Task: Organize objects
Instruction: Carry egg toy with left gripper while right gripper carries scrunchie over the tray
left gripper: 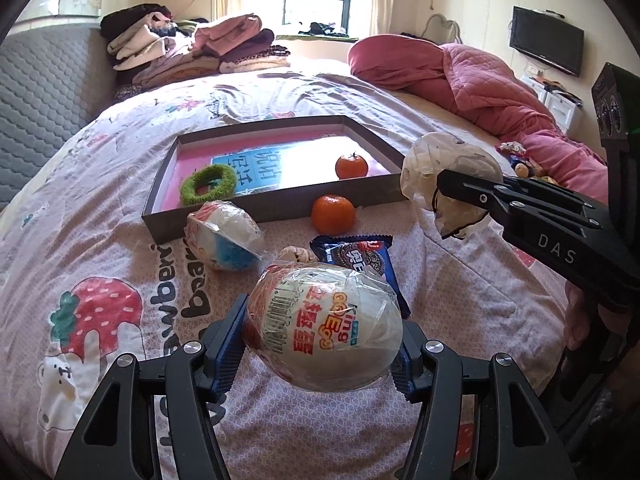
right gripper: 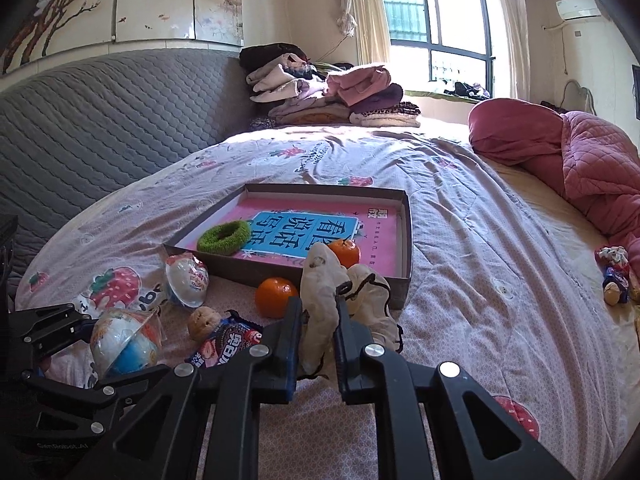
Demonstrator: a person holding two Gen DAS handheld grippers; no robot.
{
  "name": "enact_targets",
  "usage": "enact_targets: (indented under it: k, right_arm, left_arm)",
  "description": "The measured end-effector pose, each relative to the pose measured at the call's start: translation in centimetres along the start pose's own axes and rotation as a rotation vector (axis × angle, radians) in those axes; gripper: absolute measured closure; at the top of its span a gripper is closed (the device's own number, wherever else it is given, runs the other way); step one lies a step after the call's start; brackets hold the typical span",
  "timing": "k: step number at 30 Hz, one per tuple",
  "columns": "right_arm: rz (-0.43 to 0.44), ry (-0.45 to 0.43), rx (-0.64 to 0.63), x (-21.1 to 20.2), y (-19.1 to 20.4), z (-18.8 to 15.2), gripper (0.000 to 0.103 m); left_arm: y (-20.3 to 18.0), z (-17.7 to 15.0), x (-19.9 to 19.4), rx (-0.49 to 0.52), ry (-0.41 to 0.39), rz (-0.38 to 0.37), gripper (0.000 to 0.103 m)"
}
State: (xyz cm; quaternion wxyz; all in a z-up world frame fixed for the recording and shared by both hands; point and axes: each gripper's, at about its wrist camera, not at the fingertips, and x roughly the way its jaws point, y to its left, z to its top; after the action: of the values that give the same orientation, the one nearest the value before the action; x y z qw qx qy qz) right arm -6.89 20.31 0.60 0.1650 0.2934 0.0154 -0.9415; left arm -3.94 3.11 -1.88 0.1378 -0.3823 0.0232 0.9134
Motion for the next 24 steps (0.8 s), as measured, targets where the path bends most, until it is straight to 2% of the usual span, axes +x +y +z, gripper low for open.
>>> enact_targets:
  k: [11,24]
  right_arm:
    - [0.027,-0.051,-0.015,-1.6,0.8,1.6,0.088]
    - [0.018,-0.103,-0.043,-1.7,0.9,4.6,0.088]
  left_arm:
    - [0.8,2.1,-0.7,-0.015,-0.039,-0.002,0.040]
    - [2.0,6.2,-0.8,-0.007,-0.108,0.009,0.040]
